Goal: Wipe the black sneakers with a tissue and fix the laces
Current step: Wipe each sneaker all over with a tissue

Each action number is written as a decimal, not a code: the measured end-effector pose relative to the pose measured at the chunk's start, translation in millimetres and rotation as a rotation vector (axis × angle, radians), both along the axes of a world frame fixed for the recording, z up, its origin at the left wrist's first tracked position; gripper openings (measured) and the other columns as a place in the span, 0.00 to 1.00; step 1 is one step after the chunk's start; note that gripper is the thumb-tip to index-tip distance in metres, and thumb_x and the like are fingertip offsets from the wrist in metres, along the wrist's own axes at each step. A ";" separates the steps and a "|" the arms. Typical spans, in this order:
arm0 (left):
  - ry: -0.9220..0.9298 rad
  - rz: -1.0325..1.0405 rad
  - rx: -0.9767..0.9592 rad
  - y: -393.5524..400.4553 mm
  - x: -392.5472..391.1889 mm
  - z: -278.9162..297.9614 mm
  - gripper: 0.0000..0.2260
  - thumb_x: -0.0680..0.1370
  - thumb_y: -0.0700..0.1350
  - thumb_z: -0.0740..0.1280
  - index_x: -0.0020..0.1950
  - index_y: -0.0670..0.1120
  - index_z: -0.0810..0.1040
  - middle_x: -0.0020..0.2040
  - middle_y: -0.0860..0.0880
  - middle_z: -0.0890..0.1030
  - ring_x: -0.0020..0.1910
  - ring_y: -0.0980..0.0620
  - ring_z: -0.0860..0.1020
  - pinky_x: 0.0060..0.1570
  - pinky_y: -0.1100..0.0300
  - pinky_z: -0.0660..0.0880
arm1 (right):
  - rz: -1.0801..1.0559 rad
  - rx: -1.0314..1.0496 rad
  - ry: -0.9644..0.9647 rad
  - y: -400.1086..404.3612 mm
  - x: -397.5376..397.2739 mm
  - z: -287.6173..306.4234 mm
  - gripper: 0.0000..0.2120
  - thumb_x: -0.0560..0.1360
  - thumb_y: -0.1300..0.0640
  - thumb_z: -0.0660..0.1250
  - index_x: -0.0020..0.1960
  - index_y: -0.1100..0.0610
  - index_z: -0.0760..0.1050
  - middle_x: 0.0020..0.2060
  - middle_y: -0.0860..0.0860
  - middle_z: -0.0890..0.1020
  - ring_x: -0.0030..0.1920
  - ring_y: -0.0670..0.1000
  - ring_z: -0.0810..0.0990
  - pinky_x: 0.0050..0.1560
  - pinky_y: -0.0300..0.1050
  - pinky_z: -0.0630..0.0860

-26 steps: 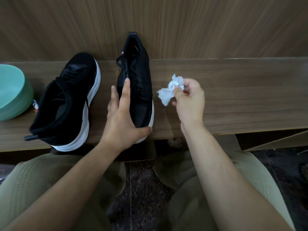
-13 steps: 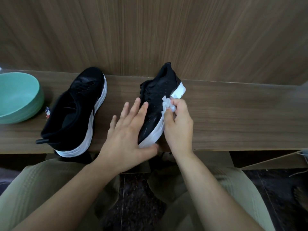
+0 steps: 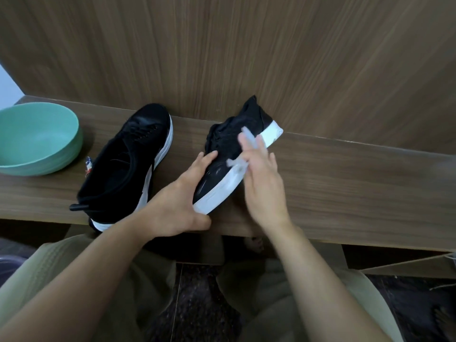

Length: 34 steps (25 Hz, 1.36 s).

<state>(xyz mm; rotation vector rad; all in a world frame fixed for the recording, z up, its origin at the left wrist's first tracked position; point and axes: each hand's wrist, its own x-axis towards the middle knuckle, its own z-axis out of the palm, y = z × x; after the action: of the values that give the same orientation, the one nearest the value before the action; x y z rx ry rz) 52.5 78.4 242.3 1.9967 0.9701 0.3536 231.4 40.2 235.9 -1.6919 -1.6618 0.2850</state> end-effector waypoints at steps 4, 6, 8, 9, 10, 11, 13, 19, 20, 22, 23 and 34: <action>0.007 0.004 0.006 8.9 11.9 -4.5 0.51 0.61 0.50 0.74 0.72 0.68 0.44 0.75 0.63 0.44 0.70 0.66 0.53 0.59 0.67 0.68 | -0.158 -0.051 0.052 31.2 37.1 12.0 0.12 0.79 0.67 0.52 0.47 0.52 0.67 0.73 0.48 0.65 0.76 0.50 0.53 0.74 0.52 0.55; 0.003 0.061 -0.026 14.9 15.1 -6.6 0.50 0.58 0.64 0.69 0.75 0.62 0.47 0.75 0.61 0.47 0.74 0.61 0.47 0.69 0.60 0.58 | -0.082 -0.001 0.065 19.1 23.9 22.1 0.11 0.78 0.68 0.55 0.50 0.55 0.72 0.71 0.48 0.69 0.74 0.47 0.59 0.71 0.43 0.61; 0.175 -0.067 0.118 4.8 13.6 -2.2 0.44 0.60 0.56 0.69 0.74 0.54 0.55 0.71 0.60 0.58 0.74 0.60 0.52 0.71 0.61 0.52 | 0.110 0.039 0.007 2.5 1.1 32.4 0.12 0.76 0.67 0.60 0.53 0.56 0.78 0.66 0.48 0.75 0.69 0.46 0.69 0.66 0.39 0.67; 0.229 -0.123 0.251 -2.4 13.5 0.4 0.38 0.61 0.51 0.70 0.69 0.50 0.62 0.63 0.57 0.65 0.70 0.58 0.59 0.71 0.59 0.55 | 0.211 0.033 -0.085 -1.9 -7.0 32.9 0.12 0.75 0.65 0.62 0.53 0.55 0.80 0.63 0.48 0.78 0.67 0.46 0.72 0.64 0.39 0.69; 0.248 -0.151 0.368 -5.9 13.1 1.6 0.34 0.61 0.49 0.71 0.66 0.48 0.65 0.60 0.56 0.67 0.66 0.57 0.63 0.71 0.55 0.57 | 0.283 0.015 -0.175 -1.9 -9.7 31.1 0.13 0.74 0.64 0.63 0.54 0.55 0.81 0.61 0.48 0.80 0.66 0.47 0.73 0.64 0.41 0.70; 0.275 -0.171 0.430 -10.6 10.0 4.5 0.37 0.62 0.48 0.71 0.69 0.47 0.63 0.65 0.53 0.66 0.68 0.56 0.61 0.72 0.54 0.57 | 0.309 0.004 -0.223 3.6 -4.8 29.6 0.14 0.73 0.64 0.63 0.54 0.55 0.82 0.58 0.49 0.81 0.65 0.49 0.74 0.64 0.44 0.71; 0.314 -0.176 0.372 -4.7 12.2 1.2 0.50 0.64 0.49 0.71 0.76 0.48 0.42 0.77 0.52 0.44 0.75 0.59 0.45 0.73 0.60 0.48 | 0.237 0.066 -0.237 20.2 20.7 23.6 0.14 0.71 0.68 0.64 0.51 0.57 0.83 0.55 0.51 0.83 0.64 0.52 0.75 0.64 0.49 0.72; 0.298 -0.165 0.242 3.1 11.3 6.9 0.53 0.65 0.47 0.72 0.71 0.53 0.30 0.74 0.58 0.32 0.72 0.65 0.40 0.71 0.66 0.49 | -0.171 0.130 -0.236 27.7 55.9 20.3 0.17 0.72 0.70 0.63 0.55 0.58 0.81 0.56 0.53 0.82 0.61 0.52 0.78 0.65 0.42 0.68; 0.294 -0.154 0.225 4.3 11.8 6.6 0.53 0.65 0.47 0.72 0.73 0.53 0.32 0.74 0.59 0.34 0.71 0.66 0.41 0.69 0.68 0.50 | -0.077 0.112 -0.229 20.8 40.3 21.1 0.18 0.71 0.70 0.63 0.56 0.57 0.81 0.56 0.52 0.82 0.61 0.51 0.78 0.66 0.43 0.68; 0.279 -0.146 0.186 5.8 11.4 8.9 0.53 0.64 0.46 0.74 0.74 0.54 0.36 0.73 0.61 0.37 0.69 0.68 0.45 0.65 0.72 0.53 | 0.155 0.084 -0.247 2.4 7.7 22.6 0.18 0.71 0.70 0.62 0.57 0.57 0.81 0.57 0.51 0.82 0.63 0.49 0.76 0.68 0.46 0.66; 0.255 -0.138 0.160 6.2 10.6 9.1 0.53 0.64 0.45 0.74 0.74 0.56 0.36 0.72 0.62 0.38 0.69 0.69 0.46 0.64 0.72 0.54 | 0.236 0.080 -0.275 -3.2 -0.3 22.3 0.19 0.71 0.71 0.62 0.57 0.57 0.81 0.58 0.50 0.82 0.64 0.49 0.75 0.68 0.45 0.65; 0.093 -0.096 -0.073 19.0 -1.1 7.5 0.49 0.64 0.36 0.74 0.75 0.55 0.47 0.71 0.63 0.61 0.58 0.69 0.68 0.50 0.80 0.64 | -0.045 0.239 -0.385 0.8 -6.8 16.7 0.20 0.69 0.72 0.63 0.56 0.57 0.81 0.57 0.51 0.82 0.61 0.49 0.77 0.63 0.41 0.71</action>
<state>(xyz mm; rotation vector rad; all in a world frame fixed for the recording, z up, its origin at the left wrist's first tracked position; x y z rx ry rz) 51.4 97.4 249.8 1.9998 0.9272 0.1709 224.6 41.0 252.5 -1.6689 -1.8414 -0.2698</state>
